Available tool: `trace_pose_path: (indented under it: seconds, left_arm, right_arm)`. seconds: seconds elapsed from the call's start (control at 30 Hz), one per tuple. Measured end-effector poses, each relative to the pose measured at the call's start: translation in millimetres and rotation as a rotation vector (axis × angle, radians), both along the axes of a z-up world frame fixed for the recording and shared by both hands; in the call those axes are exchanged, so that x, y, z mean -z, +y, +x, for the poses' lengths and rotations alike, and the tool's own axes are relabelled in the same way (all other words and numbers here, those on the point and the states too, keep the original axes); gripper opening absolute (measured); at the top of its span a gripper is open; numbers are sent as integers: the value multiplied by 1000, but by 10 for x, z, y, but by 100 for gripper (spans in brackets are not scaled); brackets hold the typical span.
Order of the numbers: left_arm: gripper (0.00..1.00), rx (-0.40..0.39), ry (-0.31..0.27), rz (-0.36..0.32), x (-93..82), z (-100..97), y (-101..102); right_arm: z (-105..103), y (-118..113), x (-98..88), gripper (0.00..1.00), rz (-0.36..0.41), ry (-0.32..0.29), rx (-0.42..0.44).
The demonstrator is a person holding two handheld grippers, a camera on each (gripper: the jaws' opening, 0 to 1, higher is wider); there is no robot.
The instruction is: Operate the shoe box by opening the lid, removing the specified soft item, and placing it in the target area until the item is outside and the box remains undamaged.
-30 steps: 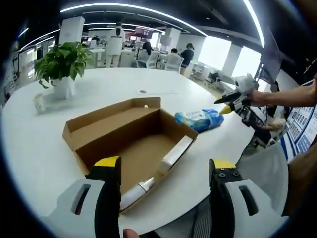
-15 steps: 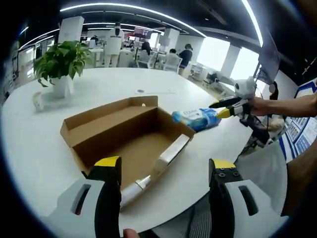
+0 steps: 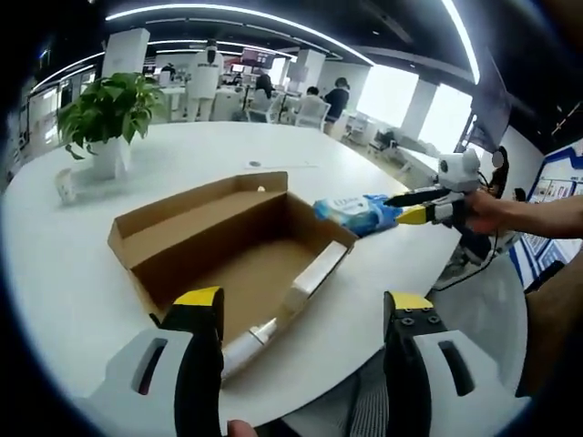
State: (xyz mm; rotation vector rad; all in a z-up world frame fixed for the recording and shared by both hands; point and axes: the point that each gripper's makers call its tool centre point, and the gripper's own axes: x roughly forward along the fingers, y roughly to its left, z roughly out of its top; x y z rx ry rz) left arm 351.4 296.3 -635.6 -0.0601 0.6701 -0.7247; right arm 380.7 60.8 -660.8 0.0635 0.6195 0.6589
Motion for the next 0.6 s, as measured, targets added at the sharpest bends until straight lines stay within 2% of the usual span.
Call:
trace_pose_path:
  seconds: [0.27,0.6]
  left_arm:
    - [71,42,11,2,1,-2,-92]
    - [70,97,24,22,64,-52,-166]
  right_arm:
    - [-62,18,49,58,30,-8,61]
    - [-222,106,136,59,13,-8,79]
